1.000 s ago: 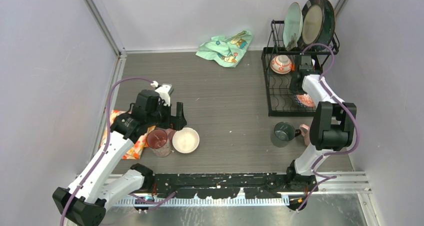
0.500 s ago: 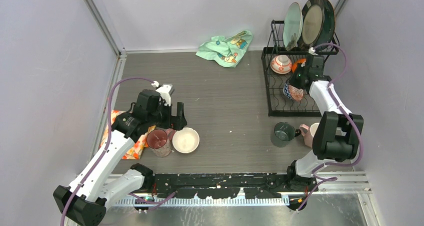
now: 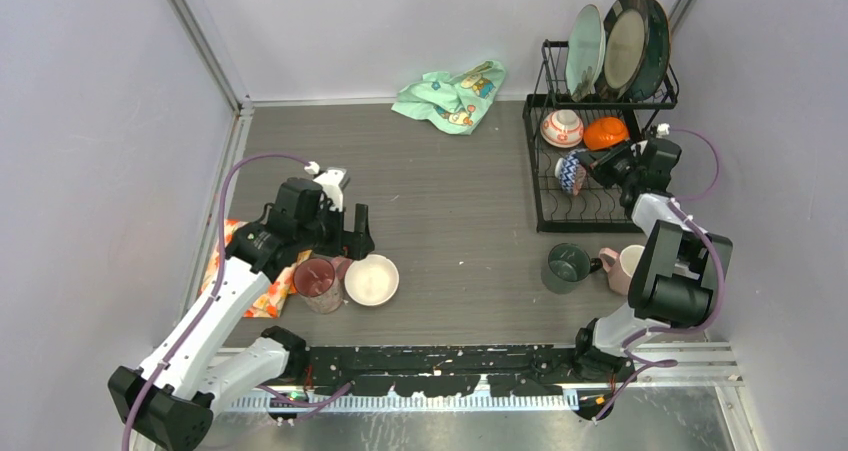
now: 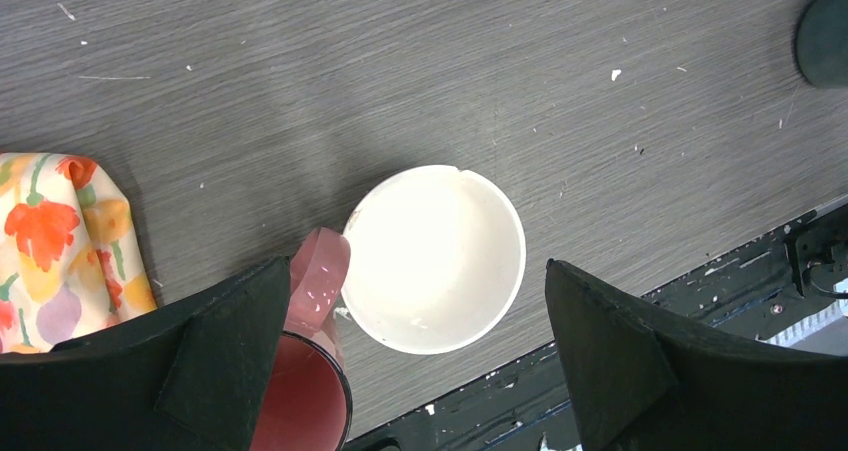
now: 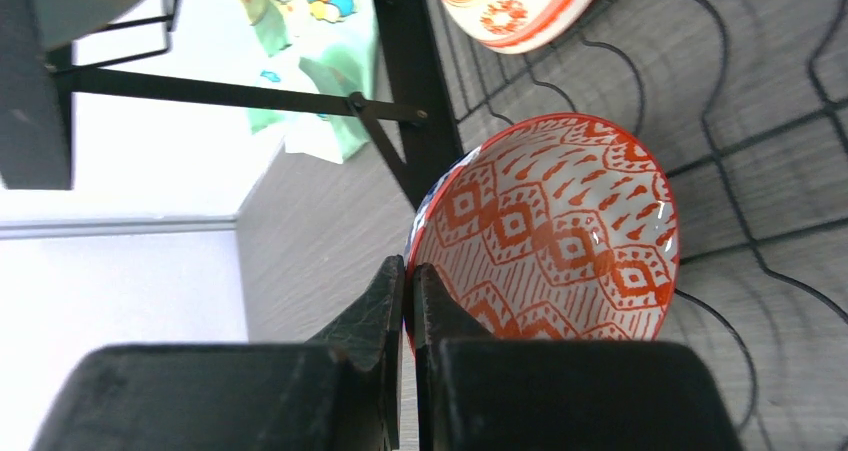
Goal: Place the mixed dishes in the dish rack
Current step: Pick up the bowl from the dish rack, then turn the bowl upside down on the dish rack.
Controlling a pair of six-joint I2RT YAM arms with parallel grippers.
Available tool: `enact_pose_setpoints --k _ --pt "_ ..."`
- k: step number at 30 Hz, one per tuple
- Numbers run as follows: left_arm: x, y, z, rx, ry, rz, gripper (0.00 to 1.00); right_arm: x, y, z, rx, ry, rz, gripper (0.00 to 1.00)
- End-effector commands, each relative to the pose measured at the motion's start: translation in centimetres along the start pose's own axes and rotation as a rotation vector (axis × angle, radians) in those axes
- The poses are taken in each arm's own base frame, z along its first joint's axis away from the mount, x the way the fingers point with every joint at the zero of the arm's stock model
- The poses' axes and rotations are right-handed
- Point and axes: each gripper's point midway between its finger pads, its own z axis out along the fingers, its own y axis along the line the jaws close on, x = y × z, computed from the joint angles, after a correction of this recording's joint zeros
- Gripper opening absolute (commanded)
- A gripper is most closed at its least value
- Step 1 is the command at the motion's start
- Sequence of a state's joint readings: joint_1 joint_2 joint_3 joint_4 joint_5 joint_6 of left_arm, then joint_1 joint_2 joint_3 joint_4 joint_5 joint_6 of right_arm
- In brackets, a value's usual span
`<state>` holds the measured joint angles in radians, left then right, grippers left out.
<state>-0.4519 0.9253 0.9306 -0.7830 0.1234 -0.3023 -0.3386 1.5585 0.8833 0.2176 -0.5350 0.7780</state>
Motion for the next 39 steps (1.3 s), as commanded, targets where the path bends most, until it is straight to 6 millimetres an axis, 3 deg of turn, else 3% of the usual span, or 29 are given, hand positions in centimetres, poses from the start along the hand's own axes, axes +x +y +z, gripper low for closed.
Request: enact_pose_setpoints --k 1,8,18,24,33,39 --pt "-0.2 -0.1 0.2 0.004 0.001 0.019 1.00 -2.1 5.2 -0.5 -0.242 -0.055 -0.012 0.01" --pt "-0.1 -0.1 0.3 0.002 0.010 0.020 1.00 -2.6 3.0 -0.6 -0.257 -0.064 0.069 0.01" --pt "-0.1 -0.1 0.3 0.002 0.011 0.022 1.00 -1.3 -1.4 -0.3 -0.179 -0.038 0.123 0.01" --pt "-0.2 0.0 0.2 0.000 0.006 0.023 1.00 -1.7 -0.3 -0.3 -0.241 -0.025 0.146 0.01" --pt "-0.2 -0.1 0.2 0.002 0.005 0.023 1.00 -2.2 3.5 -1.0 -0.342 -0.008 0.131 0.01" --pt "-0.1 -0.1 0.3 0.005 0.012 0.023 1.00 -1.9 3.1 -0.7 -0.353 0.002 0.164 0.01"
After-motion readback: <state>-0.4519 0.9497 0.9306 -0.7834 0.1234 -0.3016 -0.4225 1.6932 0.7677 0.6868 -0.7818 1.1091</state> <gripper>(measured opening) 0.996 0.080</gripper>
